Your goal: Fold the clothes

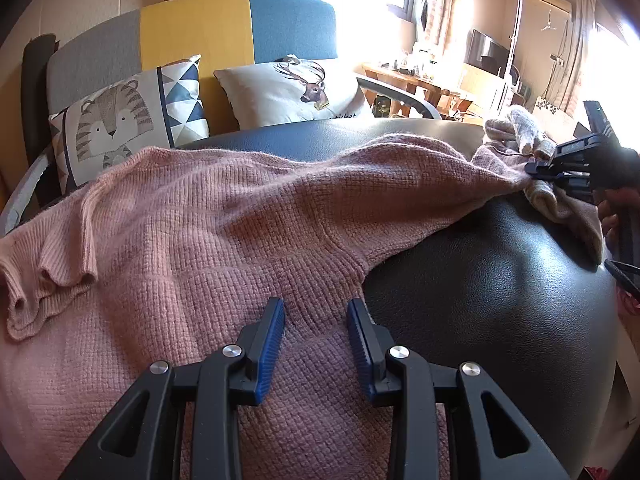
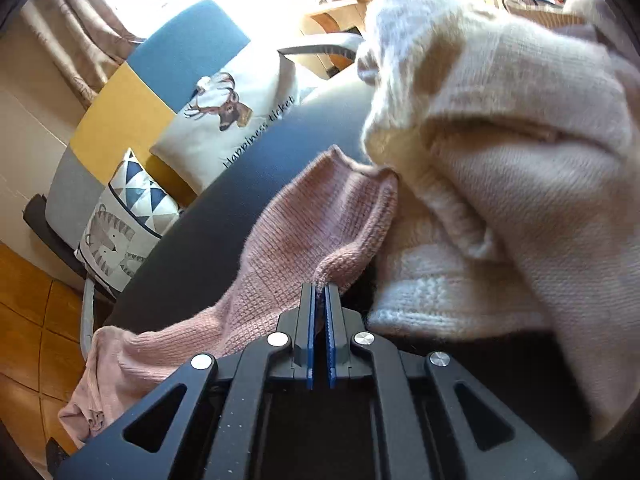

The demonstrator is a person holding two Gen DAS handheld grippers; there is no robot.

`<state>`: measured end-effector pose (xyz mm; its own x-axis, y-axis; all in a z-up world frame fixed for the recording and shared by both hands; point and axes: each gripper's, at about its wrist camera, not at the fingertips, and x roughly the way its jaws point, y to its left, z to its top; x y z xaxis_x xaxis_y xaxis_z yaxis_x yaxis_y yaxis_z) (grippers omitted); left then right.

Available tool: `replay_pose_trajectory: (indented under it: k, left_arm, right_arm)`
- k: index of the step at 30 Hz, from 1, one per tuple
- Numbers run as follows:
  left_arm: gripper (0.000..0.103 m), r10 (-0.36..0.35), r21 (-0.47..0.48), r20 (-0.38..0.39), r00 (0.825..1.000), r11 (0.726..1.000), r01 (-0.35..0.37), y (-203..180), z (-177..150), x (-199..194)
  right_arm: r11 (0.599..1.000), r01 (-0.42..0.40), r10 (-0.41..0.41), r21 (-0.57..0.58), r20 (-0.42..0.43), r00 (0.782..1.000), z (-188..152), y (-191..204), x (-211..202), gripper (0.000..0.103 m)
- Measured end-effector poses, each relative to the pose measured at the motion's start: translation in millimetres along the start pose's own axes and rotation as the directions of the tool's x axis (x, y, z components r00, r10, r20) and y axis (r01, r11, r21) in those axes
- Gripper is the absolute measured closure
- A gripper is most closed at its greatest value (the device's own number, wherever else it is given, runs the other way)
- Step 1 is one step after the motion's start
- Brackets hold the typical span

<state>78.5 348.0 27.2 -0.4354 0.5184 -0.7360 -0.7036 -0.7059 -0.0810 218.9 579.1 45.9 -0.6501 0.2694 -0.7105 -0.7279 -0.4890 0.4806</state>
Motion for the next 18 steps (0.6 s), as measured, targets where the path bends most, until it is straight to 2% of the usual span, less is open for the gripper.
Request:
replay_pose_trajectory:
  k: [4,8,10,11,13,16,18]
  left_arm:
    - [0.070,-0.004,-0.003,0.001,1.000,1.000,0.004,1,0,0]
    - [0.070,-0.004,-0.004,0.002,1.000,1.000,0.004,1,0,1]
    - [0.070,-0.002,-0.003,0.002,1.000,1.000,0.002,1,-1,1]
    - [0.070,-0.003,-0.004,0.002,1.000,1.000,0.003,1,-1,1]
    - [0.070,-0.003,-0.005,0.003,1.000,1.000,0.003,1,-1,1]
    - [0.070,-0.003,-0.006,0.003,1.000,1.000,0.003,1,-1,1]
    - [0.070,-0.003,-0.006,0.004,1.000,1.000,0.003,1,-1,1]
  right_arm:
    - [0.999,-0.033,0.035,-0.018,0.102,0.994,6,9,-43,0.099]
    - [0.997,0.012,0.002,-0.071,0.187,0.982,14,19,-67,0.103]
    - [0.989,0.076,-0.052,-0.128,0.183,0.982,14,23,-64,0.103]
    - [0.988,0.071,-0.048,-0.140,0.157,0.986,11,23,-59,0.103]
    - [0.988,-0.003,0.019,-0.157,0.098,0.995,-2,21,-50,0.101]
    - [0.978,0.015,0.000,-0.209,0.069,0.998,-28,26,-41,0.100]
    - [0.975,-0.019,0.028,-0.219,0.038,0.999,-46,29,-36,0.093]
